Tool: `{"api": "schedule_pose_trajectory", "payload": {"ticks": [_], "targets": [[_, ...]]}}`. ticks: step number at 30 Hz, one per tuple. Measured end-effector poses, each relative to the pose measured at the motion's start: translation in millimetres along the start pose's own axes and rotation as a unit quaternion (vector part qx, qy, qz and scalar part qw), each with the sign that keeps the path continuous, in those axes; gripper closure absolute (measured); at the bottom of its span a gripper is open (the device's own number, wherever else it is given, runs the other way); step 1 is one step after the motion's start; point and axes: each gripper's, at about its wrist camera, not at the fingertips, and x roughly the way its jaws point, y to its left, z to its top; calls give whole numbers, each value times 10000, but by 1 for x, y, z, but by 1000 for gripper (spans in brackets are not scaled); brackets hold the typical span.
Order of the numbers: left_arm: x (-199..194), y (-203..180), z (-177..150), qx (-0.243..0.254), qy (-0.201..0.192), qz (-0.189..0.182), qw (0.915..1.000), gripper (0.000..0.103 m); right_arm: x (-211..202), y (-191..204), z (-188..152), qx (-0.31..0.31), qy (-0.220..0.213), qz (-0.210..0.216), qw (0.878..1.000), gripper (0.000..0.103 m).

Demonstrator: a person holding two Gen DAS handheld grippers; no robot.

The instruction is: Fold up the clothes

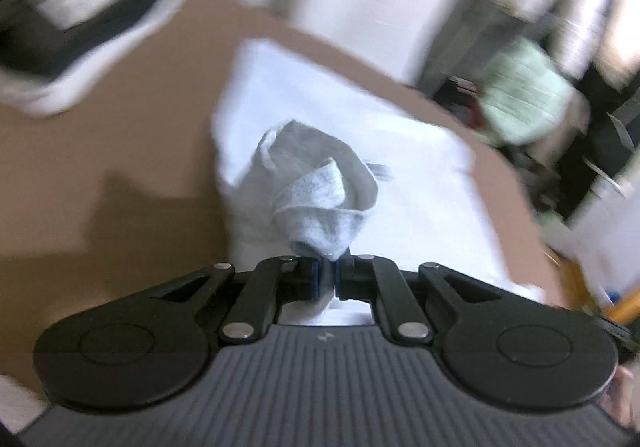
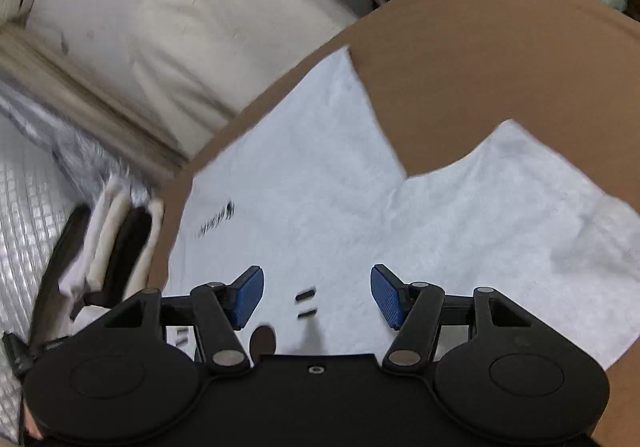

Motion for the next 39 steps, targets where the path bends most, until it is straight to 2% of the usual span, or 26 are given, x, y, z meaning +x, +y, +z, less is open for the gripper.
{"api": "schedule_pose_trajectory", "payload": {"ticks": [2, 4, 6, 8, 10, 11, 12, 14, 16, 19, 24, 28, 30, 32, 35, 39], "targets": [[8, -49, 4, 334, 84, -492, 9982, 97, -4, -5, 3, 54, -82, -105, 9999, 38], [24, -107, 2, 658, 265, -1038, 9921, 97, -9, -9, 4, 139, -151, -71, 9998, 38], [45, -157, -2, 924, 545, -1528, 9824, 97, -14, -13, 3, 279, -247, 58, 9993, 38], [76, -208, -12, 1122, 849, -2022, 9692, 97, -18, -17, 2, 444, -385, 131, 9982, 38], [109, -246, -31, 1222, 1057, -2255, 9608, 96, -24, -26, 1, 703, -560, 194, 9958, 38], [127, -261, -42, 1328, 1197, -2228, 9583, 93, -27, -33, 1, 882, -668, 221, 9936, 38], [145, -276, -54, 1433, 1337, -2200, 9556, 82, -30, -42, 1, 1131, -757, 286, 9903, 38], [169, -280, -81, 1424, 1601, -1682, 9622, 67, -29, -63, 1, 1726, -872, 421, 9802, 38], [192, -285, -108, 1410, 1861, -1159, 9654, 66, -27, -75, 1, 2062, -909, 447, 9733, 38], [177, -260, -129, 1429, 1861, -1210, 9645, 56, -23, -76, 4, 2029, -827, 384, 9750, 38], [133, -204, -129, 1651, 1429, -822, 9724, 39, -8, -55, 9, 1480, -459, 265, 9876, 38], [110, -164, -133, 1922, 1463, -551, 9688, 37, -3, -39, 10, 1082, -286, -18, 9937, 38], [113, -146, -137, 1778, 1552, -401, 9709, 37, -2, -34, 11, 954, -278, -122, 9950, 38], [119, -132, -138, 1497, 1652, -490, 9736, 37, -10, -38, 8, 870, -313, -209, 9955, 38], [121, -125, -137, 1325, 1476, -742, 9773, 37, -20, -26, 2, 635, -481, -441, 9958, 38], [125, -134, -139, 1618, 1323, -807, 9746, 37, -29, -2, -12, 182, -679, -825, 9941, 38]]}}
